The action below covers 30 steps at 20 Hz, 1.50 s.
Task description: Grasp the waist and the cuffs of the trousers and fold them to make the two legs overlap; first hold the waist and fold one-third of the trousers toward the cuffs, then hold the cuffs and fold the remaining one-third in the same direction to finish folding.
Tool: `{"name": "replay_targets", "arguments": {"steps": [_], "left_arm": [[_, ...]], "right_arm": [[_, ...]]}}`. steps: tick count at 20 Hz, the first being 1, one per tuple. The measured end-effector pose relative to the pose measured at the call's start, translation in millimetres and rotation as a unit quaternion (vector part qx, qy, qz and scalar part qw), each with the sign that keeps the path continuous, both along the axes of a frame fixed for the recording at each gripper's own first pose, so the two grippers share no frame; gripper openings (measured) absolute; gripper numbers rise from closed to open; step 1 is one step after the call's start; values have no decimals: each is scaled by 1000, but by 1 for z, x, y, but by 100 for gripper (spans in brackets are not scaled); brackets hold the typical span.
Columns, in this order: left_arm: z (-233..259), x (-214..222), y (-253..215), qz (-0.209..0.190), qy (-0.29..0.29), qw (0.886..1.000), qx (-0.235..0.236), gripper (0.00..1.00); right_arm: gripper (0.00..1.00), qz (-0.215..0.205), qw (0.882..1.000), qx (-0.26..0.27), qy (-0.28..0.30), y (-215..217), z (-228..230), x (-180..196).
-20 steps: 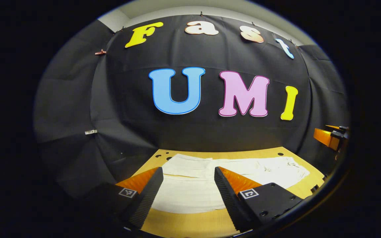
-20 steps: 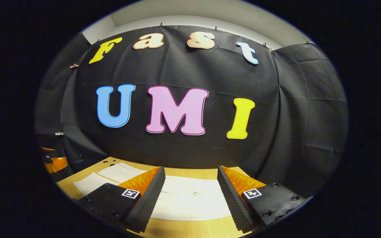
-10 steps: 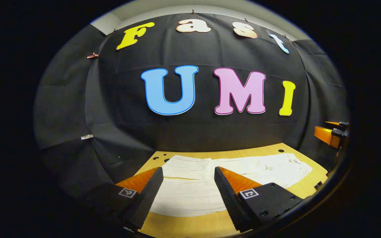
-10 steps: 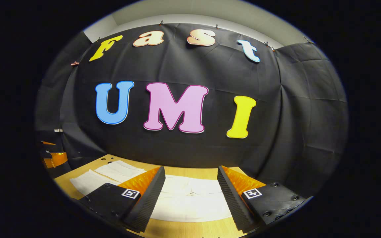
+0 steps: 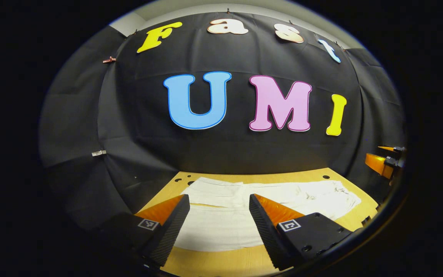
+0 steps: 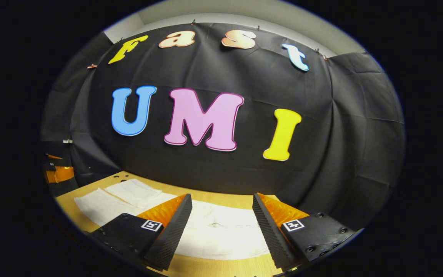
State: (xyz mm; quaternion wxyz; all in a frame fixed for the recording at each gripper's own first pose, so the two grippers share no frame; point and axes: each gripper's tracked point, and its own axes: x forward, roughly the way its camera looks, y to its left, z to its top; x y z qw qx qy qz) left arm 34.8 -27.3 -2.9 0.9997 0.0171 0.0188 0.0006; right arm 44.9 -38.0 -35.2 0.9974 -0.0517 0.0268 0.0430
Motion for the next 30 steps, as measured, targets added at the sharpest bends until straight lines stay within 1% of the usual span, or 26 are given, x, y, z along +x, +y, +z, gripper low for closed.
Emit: {"name": "replay_targets", "arguments": {"steps": [3,7,9,11,14,15,16,18,19,22,23,24,27,29,30], "left_arm": [[-2,2,1,4,4,1000,3,97],[-13,1,18,18,18,1000,4,95],[-24,1,34,37,31,999,12,96],[-32,-1,47,52,40,998,23,96],[-54,-4,65,76,65,994,40,95],[-64,-6,69,82,76,993,45,95],[-73,-8,71,87,88,991,49,96],[-95,-13,68,84,121,988,43,96],[-107,-13,64,80,136,987,40,96],[-132,-15,53,79,167,982,50,98],[-135,-15,48,76,173,980,53,99],[-139,-15,43,71,180,979,57,99],[-148,-15,30,53,196,977,66,99],[-152,-11,25,43,207,975,69,99],[-152,-9,23,41,210,974,71,99]], "right_arm": [[97,32,998,-61,1,-9,-8,11],[97,65,987,-145,8,-36,-25,35],[98,88,979,-183,18,-45,-43,41],[98,106,968,-226,33,-59,-64,49],[97,131,955,-259,63,-82,-95,60],[97,137,949,-275,70,-92,-104,64],[97,142,940,-301,73,-100,-112,69],[97,155,918,-356,79,-120,-130,78],[97,165,910,-371,88,-127,-141,80],[97,194,890,-396,116,-144,-172,78],[97,205,881,-408,121,-150,-181,76],[97,214,870,-426,128,-156,-192,76],[97,248,829,-477,155,-181,-224,68],[97,286,788,-519,169,-193,-246,55],[98,302,769,-536,171,-198,-256,50]]}}
